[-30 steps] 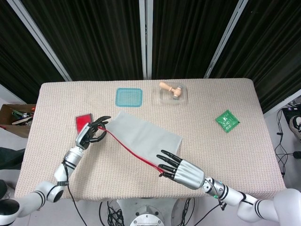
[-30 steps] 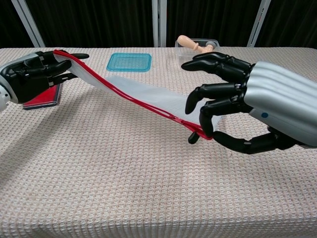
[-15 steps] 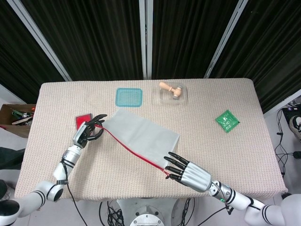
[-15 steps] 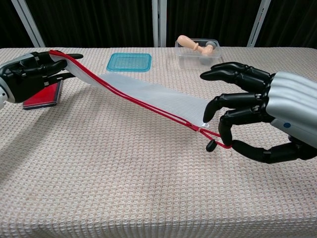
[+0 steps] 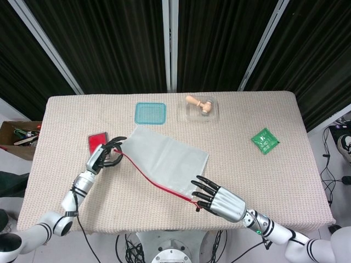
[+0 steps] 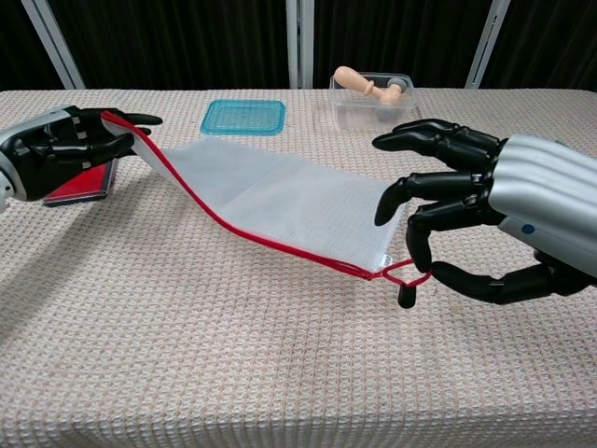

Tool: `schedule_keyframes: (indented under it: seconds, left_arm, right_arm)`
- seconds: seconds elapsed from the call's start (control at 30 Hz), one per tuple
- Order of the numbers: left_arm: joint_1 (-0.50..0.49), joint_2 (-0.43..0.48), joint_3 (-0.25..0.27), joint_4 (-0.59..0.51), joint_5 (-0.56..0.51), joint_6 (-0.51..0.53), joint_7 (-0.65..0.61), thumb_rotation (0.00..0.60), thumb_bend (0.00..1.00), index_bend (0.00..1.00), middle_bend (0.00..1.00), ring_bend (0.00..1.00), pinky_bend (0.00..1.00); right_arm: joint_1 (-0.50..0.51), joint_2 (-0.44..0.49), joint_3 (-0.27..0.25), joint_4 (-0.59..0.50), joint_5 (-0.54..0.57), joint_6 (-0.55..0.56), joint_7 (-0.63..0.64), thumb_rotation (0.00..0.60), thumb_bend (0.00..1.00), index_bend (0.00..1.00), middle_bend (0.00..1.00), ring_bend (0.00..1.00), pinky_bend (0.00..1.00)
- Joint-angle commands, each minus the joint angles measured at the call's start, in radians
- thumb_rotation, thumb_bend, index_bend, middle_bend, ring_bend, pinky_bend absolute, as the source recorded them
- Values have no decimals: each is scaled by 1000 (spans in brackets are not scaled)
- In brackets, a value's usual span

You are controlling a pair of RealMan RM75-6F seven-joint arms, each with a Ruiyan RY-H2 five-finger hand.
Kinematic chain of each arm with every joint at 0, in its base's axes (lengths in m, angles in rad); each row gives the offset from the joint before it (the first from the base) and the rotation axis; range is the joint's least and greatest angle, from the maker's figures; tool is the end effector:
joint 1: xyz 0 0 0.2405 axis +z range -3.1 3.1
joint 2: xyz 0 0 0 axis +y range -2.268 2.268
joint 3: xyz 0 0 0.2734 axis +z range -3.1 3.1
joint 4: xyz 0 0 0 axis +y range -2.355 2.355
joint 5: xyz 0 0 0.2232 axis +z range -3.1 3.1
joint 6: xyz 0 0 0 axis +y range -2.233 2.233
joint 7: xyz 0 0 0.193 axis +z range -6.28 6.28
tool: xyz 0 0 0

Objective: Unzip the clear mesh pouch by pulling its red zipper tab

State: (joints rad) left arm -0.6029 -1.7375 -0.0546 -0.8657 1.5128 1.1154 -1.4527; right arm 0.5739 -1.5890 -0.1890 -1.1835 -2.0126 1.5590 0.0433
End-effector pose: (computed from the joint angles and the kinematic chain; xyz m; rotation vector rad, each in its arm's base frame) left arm -0.2556 0.4008 -0.0546 -1.1231 -2.0893 -1.7062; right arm -0.1643 -0.2565 -0.0330 2.2247 -0.3913 1.4809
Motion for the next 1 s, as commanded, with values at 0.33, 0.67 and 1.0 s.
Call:
schedule_keyframes:
  seconds: [0.33, 0.67, 1.0]
  left_arm:
    - [70, 235, 35, -329, -108, -47, 1067, 600, 280, 206, 123, 83, 129]
    - [218, 455, 17, -582, -249, 160, 1544, 600, 213, 212, 127, 83, 130]
    - [396, 540, 45, -620, -248, 377, 1610, 600, 168, 216, 131, 83, 130]
  right_arm:
    - [34, 113, 66, -249, 223, -313, -107, 600, 162, 0, 0, 0, 0]
    - [-75, 293, 149, -352, 412, -228, -120, 600, 197, 0, 121, 0, 0]
    - [-267, 411, 179, -389, 529, -37, -63, 600, 241, 0, 101, 0, 0]
